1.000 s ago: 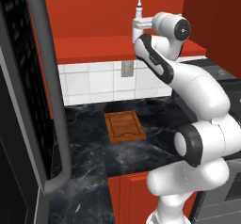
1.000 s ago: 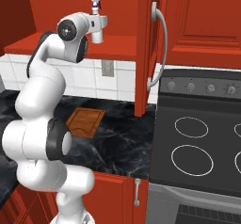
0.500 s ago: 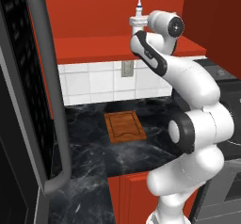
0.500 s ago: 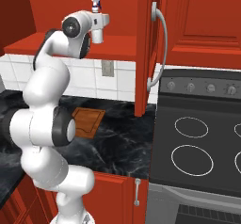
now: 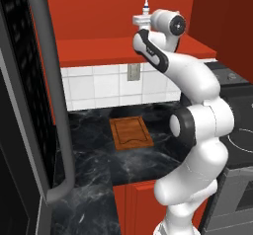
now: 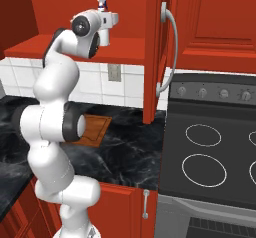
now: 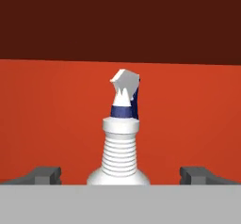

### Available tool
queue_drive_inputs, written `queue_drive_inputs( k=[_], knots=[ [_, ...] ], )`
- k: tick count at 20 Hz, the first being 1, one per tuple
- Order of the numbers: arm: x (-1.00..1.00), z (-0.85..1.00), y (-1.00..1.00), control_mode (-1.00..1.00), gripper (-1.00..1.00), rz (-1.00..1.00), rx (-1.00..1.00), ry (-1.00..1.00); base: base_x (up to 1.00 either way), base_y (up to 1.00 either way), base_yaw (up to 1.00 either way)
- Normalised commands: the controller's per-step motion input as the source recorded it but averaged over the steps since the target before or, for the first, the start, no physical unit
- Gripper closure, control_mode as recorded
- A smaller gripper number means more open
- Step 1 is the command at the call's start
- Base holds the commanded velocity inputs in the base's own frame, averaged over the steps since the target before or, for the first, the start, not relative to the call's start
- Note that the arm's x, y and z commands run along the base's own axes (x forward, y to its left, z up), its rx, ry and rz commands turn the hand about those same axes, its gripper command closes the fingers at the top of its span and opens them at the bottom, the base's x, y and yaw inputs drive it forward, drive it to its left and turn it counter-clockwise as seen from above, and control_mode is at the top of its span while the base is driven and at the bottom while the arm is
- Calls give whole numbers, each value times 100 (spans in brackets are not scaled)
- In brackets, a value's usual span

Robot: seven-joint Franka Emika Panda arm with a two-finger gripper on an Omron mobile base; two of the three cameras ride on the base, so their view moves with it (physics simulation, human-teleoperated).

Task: Grab the spray bottle from the cabinet, then place it next to the cutting board for sanitizing. Then grab the dish brush from the countertop next to the sink and place it next to the cutting board.

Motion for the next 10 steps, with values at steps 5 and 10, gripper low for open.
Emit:
queue_drive_inputs(
  k=[5,10],
  knots=[
    [30,0,0,-100,-100,0,0,0,0,0,0],
    [24,0,2,-100,-100,0,0,0,0,0,0]
  ],
)
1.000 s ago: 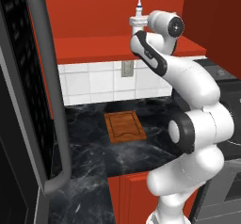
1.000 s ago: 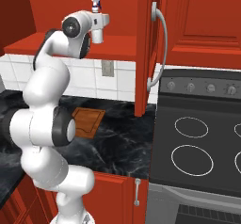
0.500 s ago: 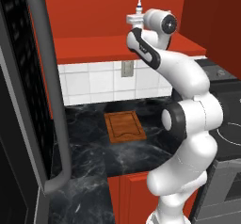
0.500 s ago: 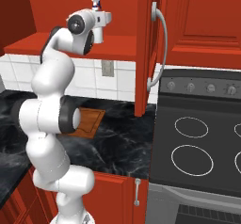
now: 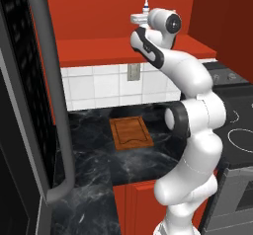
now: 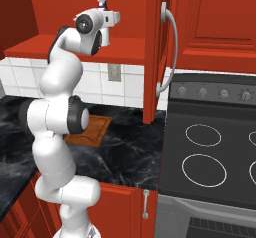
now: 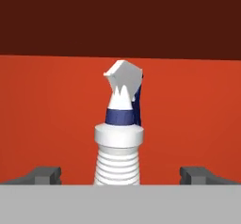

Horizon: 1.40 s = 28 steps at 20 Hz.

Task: Grab the spray bottle from the cabinet, then place it next to the cutting board for sanitizing. Then grab the dish brush from the countertop next to the sink and place it next to the cutting board.

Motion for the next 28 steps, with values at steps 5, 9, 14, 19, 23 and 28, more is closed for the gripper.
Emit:
queue_drive_inputs(
  k=[5,9,14,19,23,28],
  knots=[
    [22,0,2,-100,-100,0,0,0,0,0,0],
    [16,0,9,-100,100,0,0,0,0,0,0],
    [6,0,0,-100,100,0,0,0,0,0,0],
    [0,0,0,-100,100,0,0,-1,0,0,0],
    [-6,0,1,-100,100,0,0,-1,0,0,0],
    [-55,-2,0,-100,100,0,0,0,0,0,0]
  ],
)
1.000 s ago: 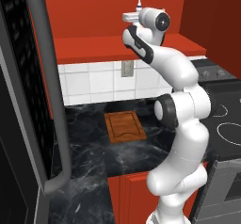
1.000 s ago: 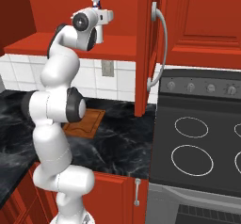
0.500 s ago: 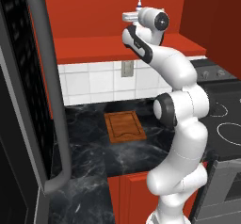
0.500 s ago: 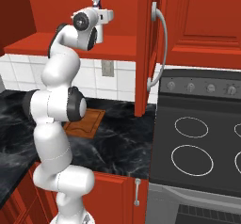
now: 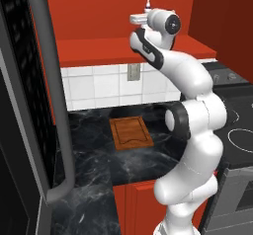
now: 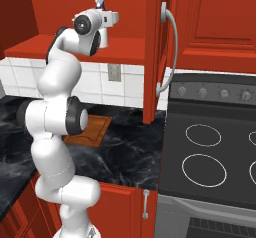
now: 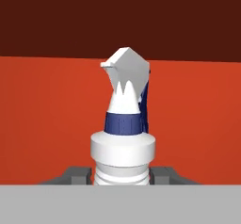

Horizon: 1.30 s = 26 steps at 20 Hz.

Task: Grab the spray bottle from the cabinet, then place it next to the cutting board for sanitizing. Then grab the dish brush from the countertop next to the sink and place it next to the cutting board.

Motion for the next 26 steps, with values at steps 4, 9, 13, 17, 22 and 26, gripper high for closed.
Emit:
queue_drive_inputs(
  k=[4,9,13,17,22,26],
  knots=[
    [-48,-7,0,-100,100,0,0,0,0,0,0],
    [-43,-5,0,-100,100,0,0,0,0,0,0],
    [-23,-1,0,-100,100,0,0,0,0,0,0],
    [-21,-1,0,-100,100,0,0,0,0,0,0],
    [-24,-2,0,-100,100,0,0,0,0,0,0],
    [-41,-2,0,-100,100,0,0,0,0,0,0]
  ],
)
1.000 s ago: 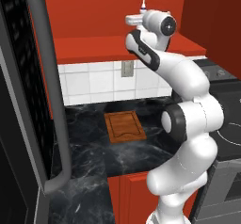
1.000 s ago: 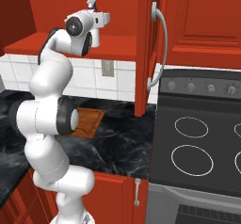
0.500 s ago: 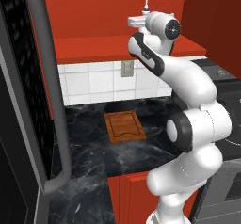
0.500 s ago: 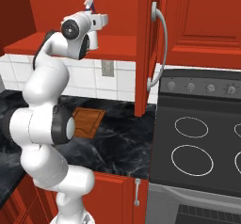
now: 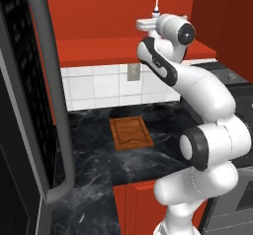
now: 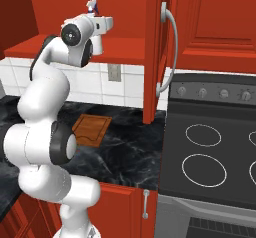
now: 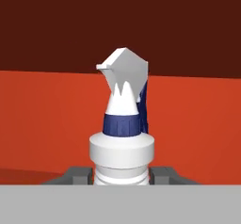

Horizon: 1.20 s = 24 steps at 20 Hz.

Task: Grab the spray bottle from the cabinet, then place it next to the cutting board for sanitizing. Then grab the dish brush from the countertop next to the sink and place it next to the cutting board.

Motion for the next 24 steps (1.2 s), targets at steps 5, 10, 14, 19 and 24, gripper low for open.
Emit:
queue_drive_inputs(
  k=[5,10,14,19,24],
  knots=[
    [-62,-39,0,-100,100,0,0,-2,0,0,0],
    [-33,-62,0,-100,100,0,0,5,0,0,0],
    [-38,-48,0,-100,100,0,0,3,0,0,0],
    [-41,-43,0,-100,100,0,0,1,0,0,0],
    [-47,-27,0,-100,100,0,0,-1,0,0,0]
  ],
)
